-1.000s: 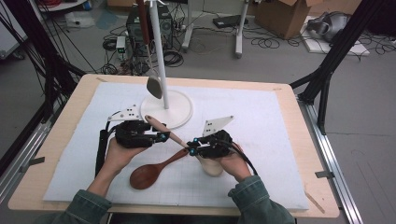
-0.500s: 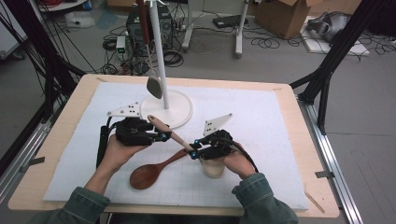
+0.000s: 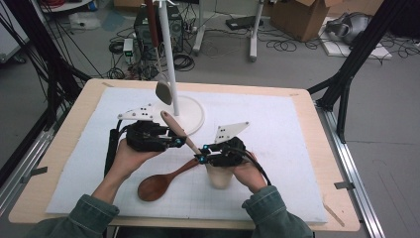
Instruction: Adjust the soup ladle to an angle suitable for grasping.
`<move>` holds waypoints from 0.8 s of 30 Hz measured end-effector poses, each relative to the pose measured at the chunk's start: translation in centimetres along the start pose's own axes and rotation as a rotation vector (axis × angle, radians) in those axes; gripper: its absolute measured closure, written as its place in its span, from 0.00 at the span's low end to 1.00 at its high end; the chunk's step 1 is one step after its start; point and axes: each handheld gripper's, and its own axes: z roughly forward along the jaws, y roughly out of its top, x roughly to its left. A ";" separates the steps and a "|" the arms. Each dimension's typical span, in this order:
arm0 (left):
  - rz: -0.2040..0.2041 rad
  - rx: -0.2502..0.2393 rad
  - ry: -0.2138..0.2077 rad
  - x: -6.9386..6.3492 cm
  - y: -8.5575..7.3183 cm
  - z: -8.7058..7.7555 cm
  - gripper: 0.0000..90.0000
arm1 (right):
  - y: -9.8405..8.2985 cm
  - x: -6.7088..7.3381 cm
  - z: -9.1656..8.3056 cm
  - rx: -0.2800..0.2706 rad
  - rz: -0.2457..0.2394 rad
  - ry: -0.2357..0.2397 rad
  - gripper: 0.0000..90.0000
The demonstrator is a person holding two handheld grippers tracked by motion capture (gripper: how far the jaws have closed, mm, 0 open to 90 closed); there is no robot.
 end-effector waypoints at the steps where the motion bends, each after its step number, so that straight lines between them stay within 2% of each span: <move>1: 0.001 0.000 0.002 -0.1 0.0 0.2 0.71 | 0.1 0.1 0.0 -0.004 0.012 -0.004 0.87; 4: -0.001 0.004 0.009 -0.2 0.0 0.4 0.73 | 0.3 0.3 0.1 -0.025 0.023 -0.027 0.87; 6: 0.000 0.014 0.013 -0.2 0.0 0.5 0.75 | 0.4 0.4 0.2 -0.037 0.032 -0.026 0.87; 9: -0.008 0.011 -0.002 -0.2 0.0 0.6 0.78 | 0.5 0.6 0.3 -0.039 0.034 -0.022 0.87; 12: -0.006 0.013 -0.042 -0.3 0.1 0.5 0.81 | 0.5 0.6 0.4 -0.046 0.036 -0.001 0.86; 13: -0.004 0.019 -0.056 -0.4 0.2 0.5 0.82 | 0.5 0.5 0.4 -0.044 0.020 0.008 0.86; 16: 0.024 0.031 -0.069 -0.7 0.4 0.6 0.83 | 0.5 0.5 0.4 -0.034 0.010 0.035 0.84; 18: 0.026 0.031 -0.086 -0.6 0.4 0.5 0.83 | 0.5 0.4 0.4 -0.039 -0.002 0.072 0.82; 21: 0.033 0.031 -0.093 -0.6 0.7 0.3 0.83 | 0.3 0.3 0.2 -0.027 -0.002 0.101 0.81; 24: 0.036 0.029 -0.100 -0.6 0.9 0.2 0.83 | 0.2 0.1 0.3 -0.039 0.008 0.119 0.79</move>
